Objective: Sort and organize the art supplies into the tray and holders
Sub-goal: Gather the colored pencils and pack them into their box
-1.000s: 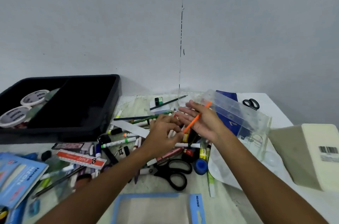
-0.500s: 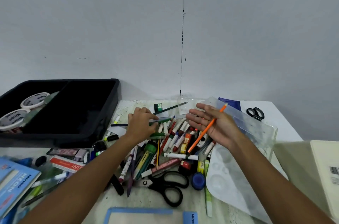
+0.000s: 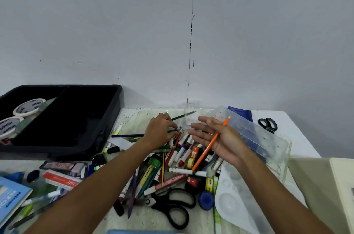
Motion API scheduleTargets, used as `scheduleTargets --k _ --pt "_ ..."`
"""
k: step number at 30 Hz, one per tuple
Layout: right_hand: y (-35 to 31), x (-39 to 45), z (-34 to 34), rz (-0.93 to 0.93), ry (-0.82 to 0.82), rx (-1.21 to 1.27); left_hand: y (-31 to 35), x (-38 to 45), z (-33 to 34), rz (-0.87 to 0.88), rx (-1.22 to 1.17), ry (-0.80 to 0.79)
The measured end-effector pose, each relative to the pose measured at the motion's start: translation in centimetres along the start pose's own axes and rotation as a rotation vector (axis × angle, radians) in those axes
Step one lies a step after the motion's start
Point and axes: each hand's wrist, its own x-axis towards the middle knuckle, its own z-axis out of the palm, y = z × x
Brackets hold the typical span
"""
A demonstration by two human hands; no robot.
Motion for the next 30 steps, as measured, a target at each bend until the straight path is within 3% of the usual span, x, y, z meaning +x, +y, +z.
scheduleTargets --k 5,10,15,19,23,27,30 --pt "-0.1 0.4 0.4 -0.019 0.004 0.017 0.3 0.2 -0.3 0.019 -0.061 0.054" --pt "-0.3 1.5 1.8 -0.107 0.017 -0.077 2.2 0.7 -4.9 -0.136 -0.494 0.196" --pt "0.8 3.0 5.3 -0.077 -0.105 -0.365 4.5 2.0 -9.6 -0.330 -0.972 0.165" --pt "1.3 3.5 7.2 -0.019 -0.181 -0.320 4.9 2.2 -10.0 -0.412 -1.067 0.118" --pt "0.6 3.2 6.4 0.003 -0.157 -0.295 1.6 1.8 -8.3 -0.503 -0.927 0.176" --pt "-0.3 2.8 4.4 0.005 -0.105 -0.167 -2.6 -0.1 -4.6 -0.536 -0.243 -0.007" --pt "-0.4 2.5 3.5 0.027 -0.084 -0.082 -3.3 -0.6 -3.1 -0.488 0.011 -0.111"
